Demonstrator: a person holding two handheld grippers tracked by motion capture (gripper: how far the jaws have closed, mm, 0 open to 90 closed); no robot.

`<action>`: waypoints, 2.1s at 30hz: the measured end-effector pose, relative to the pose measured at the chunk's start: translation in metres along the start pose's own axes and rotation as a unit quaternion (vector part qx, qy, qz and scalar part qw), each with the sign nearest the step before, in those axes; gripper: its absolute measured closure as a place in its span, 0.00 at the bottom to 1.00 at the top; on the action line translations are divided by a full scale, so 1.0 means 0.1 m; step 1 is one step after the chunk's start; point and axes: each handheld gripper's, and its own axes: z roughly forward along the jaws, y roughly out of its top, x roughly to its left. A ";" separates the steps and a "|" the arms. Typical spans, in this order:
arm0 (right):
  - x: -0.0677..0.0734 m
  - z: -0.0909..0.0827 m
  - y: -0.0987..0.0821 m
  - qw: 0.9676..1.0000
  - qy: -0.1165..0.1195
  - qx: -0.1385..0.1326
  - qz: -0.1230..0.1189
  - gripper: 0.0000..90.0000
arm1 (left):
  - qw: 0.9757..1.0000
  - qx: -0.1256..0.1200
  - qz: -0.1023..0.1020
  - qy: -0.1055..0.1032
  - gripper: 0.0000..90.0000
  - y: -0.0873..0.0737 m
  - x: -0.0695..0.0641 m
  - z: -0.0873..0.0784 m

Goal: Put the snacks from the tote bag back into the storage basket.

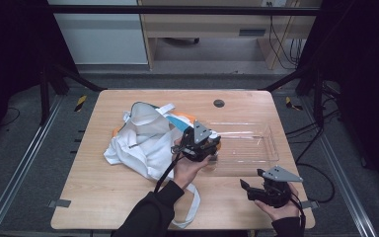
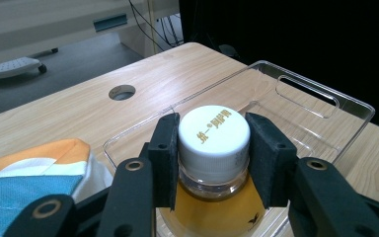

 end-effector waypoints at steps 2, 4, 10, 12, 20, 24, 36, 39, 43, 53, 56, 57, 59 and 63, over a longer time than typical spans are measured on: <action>0.00 0.00 0.00 1.000 0.001 0.001 0.003 0.29 | 1.000 -0.004 0.002 -0.001 0.65 -0.01 -0.01 0.00; 0.00 0.00 0.00 1.000 0.001 0.001 0.002 0.29 | 1.000 -0.008 0.005 -0.001 0.65 -0.02 -0.02 0.00; 0.00 0.00 0.00 1.000 0.000 0.000 0.001 0.29 | 1.000 -0.015 0.005 -0.002 0.64 -0.05 -0.02 0.00; 0.00 0.00 0.00 1.000 0.000 0.001 0.003 0.29 | 1.000 -0.008 0.013 -0.007 0.61 -0.05 -0.02 0.00; -0.01 0.01 -0.01 1.000 -0.003 0.000 0.002 0.28 | 0.999 -0.003 0.031 -0.021 0.50 -0.05 0.04 -0.11; -0.01 0.01 -0.01 1.000 -0.004 0.000 0.003 0.28 | 0.999 -0.002 0.034 -0.034 0.44 -0.06 0.10 -0.20; -0.03 0.01 -0.01 1.000 -0.008 0.001 0.005 0.28 | 0.997 0.003 0.046 -0.057 0.39 -0.18 0.28 -0.50; -0.03 0.01 -0.01 1.000 -0.010 0.000 0.006 0.28 | 0.997 -0.001 0.044 -0.055 0.38 -0.24 0.36 -0.62; -0.04 0.01 -0.01 1.000 -0.011 0.000 0.009 0.28 | 0.998 0.005 0.045 -0.048 0.38 -0.35 0.45 -0.74; -0.04 0.01 -0.01 1.000 -0.012 0.000 0.013 0.28 | 0.999 0.013 0.036 -0.024 0.37 -0.64 0.67 -0.97; -0.04 0.01 -0.01 1.000 -0.012 -0.003 0.012 0.28 | 0.999 0.015 0.034 -0.022 0.36 -0.69 0.70 -1.02; -0.05 0.01 -0.02 1.000 -0.014 -0.003 0.011 0.28 | 0.999 0.018 0.033 -0.017 0.36 -0.74 0.73 -1.06; -0.05 0.01 -0.02 1.000 -0.014 -0.003 0.012 0.27 | 0.999 0.022 0.030 -0.012 0.35 -0.81 0.77 -1.11; -0.05 0.01 -0.01 1.000 -0.013 -0.002 0.013 0.27 | 0.999 0.032 0.025 -0.003 0.34 -0.94 0.85 -1.21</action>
